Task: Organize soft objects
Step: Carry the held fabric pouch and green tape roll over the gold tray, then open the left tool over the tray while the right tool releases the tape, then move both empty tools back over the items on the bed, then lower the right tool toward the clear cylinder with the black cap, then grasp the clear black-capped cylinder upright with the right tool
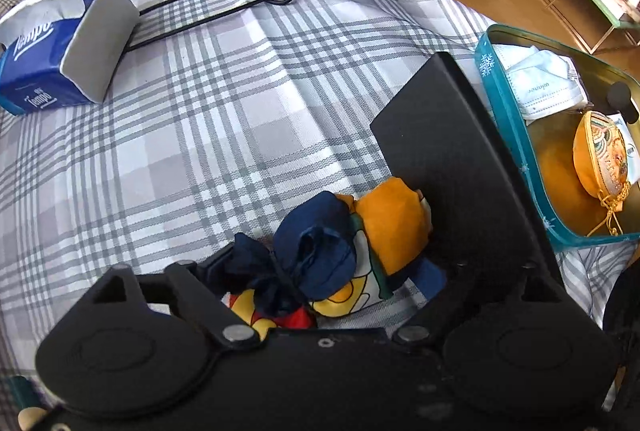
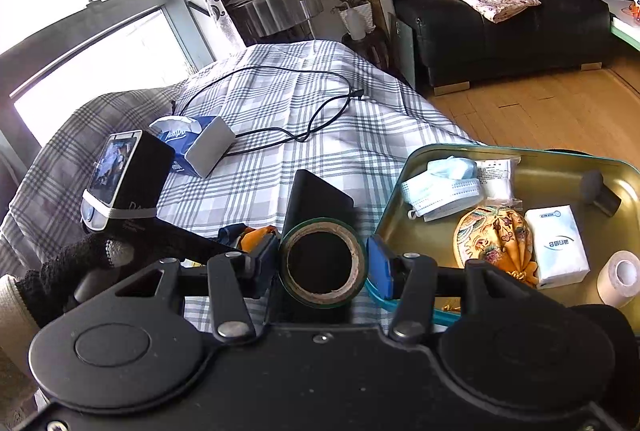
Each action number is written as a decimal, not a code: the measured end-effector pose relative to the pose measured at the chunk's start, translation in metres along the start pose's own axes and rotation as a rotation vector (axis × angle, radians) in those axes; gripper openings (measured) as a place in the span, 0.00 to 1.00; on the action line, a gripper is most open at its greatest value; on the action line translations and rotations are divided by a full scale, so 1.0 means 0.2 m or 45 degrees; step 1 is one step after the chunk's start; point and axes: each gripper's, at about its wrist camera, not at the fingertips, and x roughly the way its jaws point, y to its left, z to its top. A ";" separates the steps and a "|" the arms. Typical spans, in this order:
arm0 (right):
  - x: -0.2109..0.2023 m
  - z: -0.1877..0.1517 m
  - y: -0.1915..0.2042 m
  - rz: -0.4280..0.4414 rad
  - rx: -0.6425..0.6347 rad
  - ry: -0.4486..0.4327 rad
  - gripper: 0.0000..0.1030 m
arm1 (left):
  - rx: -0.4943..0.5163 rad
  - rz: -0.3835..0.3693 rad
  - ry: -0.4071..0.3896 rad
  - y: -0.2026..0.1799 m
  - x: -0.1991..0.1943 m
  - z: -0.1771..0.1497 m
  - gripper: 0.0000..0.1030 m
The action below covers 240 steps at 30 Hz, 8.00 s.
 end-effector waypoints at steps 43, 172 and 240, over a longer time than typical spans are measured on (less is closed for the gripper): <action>-0.37 0.30 -0.62 -0.506 0.273 -0.066 0.48 | -0.284 -0.210 -0.137 -0.63 -0.56 0.24 0.59; 0.58 -0.30 1.22 -0.006 -0.205 0.743 0.50 | -1.150 0.270 -0.525 0.83 -1.59 -0.97 0.99; 0.77 -0.48 1.48 0.370 -1.046 0.695 0.29 | -1.209 0.254 -0.485 0.86 -1.53 -0.97 0.99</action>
